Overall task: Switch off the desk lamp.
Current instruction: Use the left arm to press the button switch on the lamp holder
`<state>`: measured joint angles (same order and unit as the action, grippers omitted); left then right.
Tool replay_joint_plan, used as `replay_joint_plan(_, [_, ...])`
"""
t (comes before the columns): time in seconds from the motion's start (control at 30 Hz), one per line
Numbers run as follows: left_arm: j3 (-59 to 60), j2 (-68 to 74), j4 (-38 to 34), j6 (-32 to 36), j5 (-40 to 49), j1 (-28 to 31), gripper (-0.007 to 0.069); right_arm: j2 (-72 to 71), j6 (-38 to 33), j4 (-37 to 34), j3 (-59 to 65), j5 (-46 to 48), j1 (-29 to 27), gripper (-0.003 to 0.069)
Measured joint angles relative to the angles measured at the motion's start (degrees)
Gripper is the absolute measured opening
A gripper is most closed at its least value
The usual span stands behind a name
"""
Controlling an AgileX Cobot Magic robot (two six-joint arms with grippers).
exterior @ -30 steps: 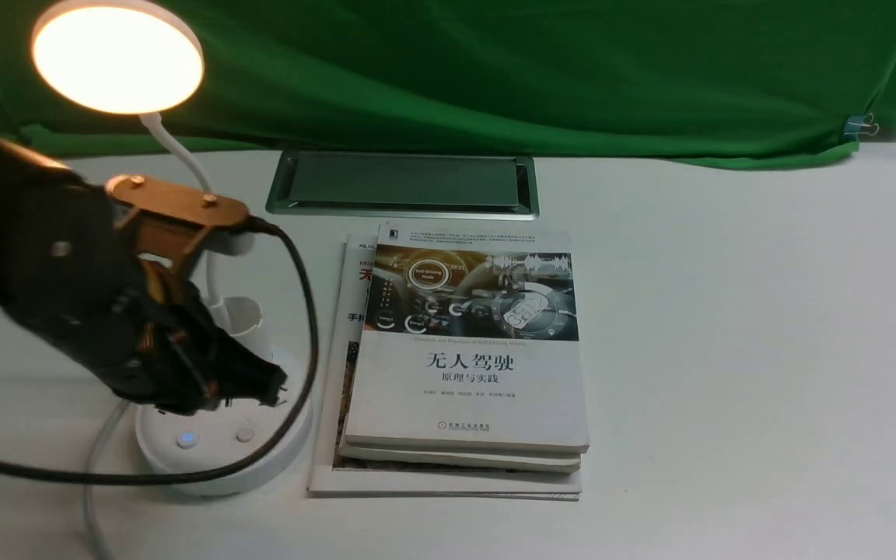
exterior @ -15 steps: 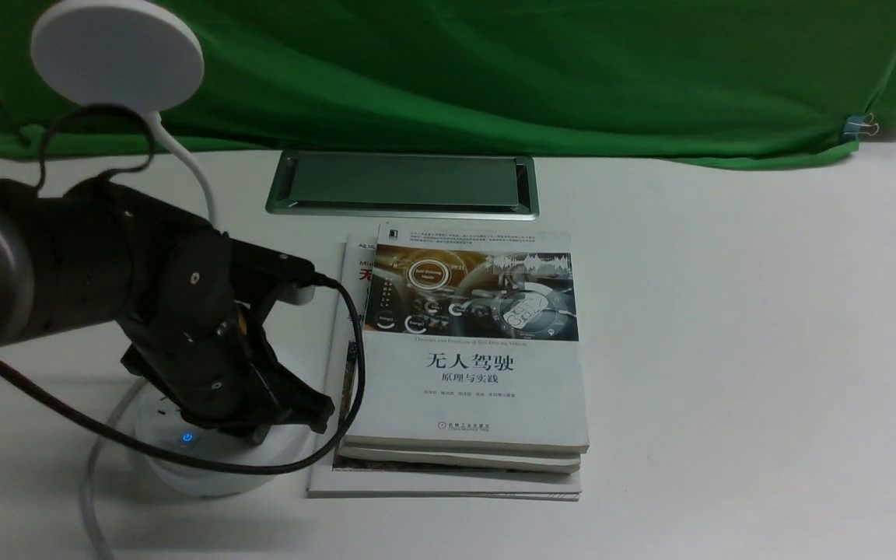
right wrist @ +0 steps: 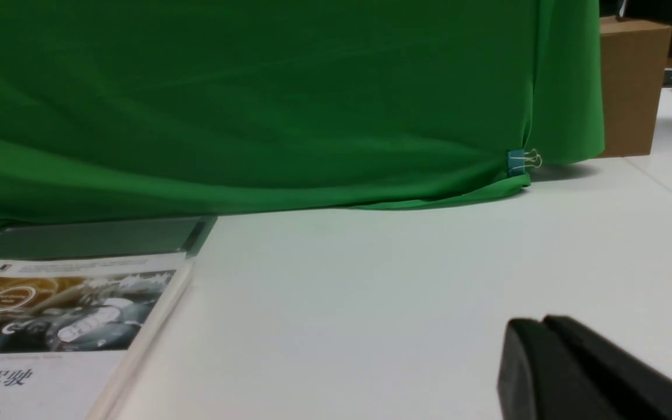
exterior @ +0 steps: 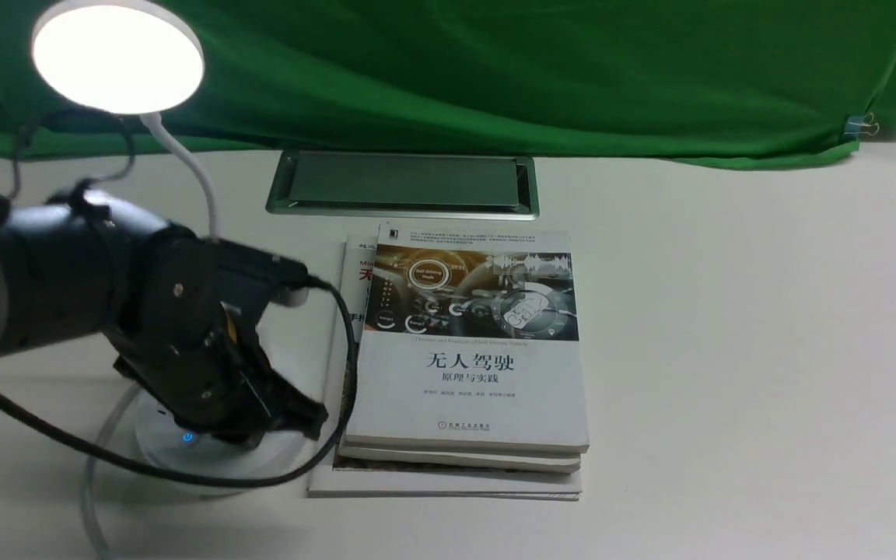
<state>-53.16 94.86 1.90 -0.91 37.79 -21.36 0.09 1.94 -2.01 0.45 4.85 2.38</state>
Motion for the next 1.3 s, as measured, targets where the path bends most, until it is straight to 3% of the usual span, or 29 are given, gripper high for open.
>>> replay_joint_plan(1.0, [5.27, -6.52, -2.95, 0.59, -4.18, 0.25, 0.0011, 0.00, 0.00, 0.00, 0.00, 0.00, 0.00, 0.0036])
replay_joint_plan(1.3, [5.22, -10.17, 0.79, -1.59, -5.67, 3.64, 0.0011, 0.00, 0.00, 0.00, 0.00, 0.00, 0.00, 0.0036])
